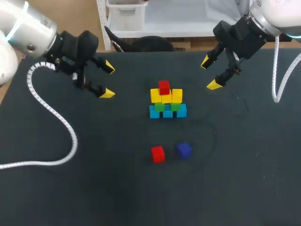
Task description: Place the blue cubes, place green cubes on the blue cubes, place the yellow cubes on the green cubes, then place the red cubes on the yellow cubes, and place purple cube on the red cubes.
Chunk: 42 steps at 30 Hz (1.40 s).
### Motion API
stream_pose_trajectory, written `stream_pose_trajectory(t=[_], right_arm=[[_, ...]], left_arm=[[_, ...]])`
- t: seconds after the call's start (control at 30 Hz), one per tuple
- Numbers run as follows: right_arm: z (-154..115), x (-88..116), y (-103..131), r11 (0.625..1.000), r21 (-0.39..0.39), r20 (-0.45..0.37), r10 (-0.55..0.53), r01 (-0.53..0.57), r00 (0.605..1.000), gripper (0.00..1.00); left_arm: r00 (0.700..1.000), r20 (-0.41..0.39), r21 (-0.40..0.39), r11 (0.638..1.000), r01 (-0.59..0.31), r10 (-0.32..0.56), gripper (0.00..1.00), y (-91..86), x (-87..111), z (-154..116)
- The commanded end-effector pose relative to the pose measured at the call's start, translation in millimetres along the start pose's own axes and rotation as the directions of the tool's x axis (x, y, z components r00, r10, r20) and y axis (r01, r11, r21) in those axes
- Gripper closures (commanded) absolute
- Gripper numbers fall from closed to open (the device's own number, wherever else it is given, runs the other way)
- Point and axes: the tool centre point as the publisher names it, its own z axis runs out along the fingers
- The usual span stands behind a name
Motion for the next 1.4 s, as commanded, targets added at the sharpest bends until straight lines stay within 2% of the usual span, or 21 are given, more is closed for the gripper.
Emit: stream_pose_trajectory(t=[0.03,0.23,0.93,1.1,1.4], right_arm=[[0,0,0,1.000,-0.001,0.001,-0.001,0.001,1.000,0.00],[0,0,0,1.000,-0.001,0.001,-0.001,0.001,1.000,0.00],[0,0,0,1.000,-0.001,0.001,-0.001,0.001,1.000,0.00],[-9,0,29,0.999,0.049,-0.078,-0.002,0.006,0.997,0.00],[-14,13,88,0.999,0.041,-0.146,0.014,-0.008,0.989,0.00]], left_arm=[[1.000,-0.020,0.073,0.997,0.003,-0.002,0.00,11.4,-0.2,3],[1.000,-0.016,0.061,0.998,0.019,-0.018,0.00,6.2,6.6,-3],[1.000,-0.016,0.061,0.998,0.019,-0.018,0.00,6.2,6.6,-3],[1.000,-0.016,0.061,0.998,0.019,-0.018,0.00,6.2,6.6,-3],[1.000,-0.016,0.061,0.998,0.019,-0.018,0.00,6.2,6.6,-3]])
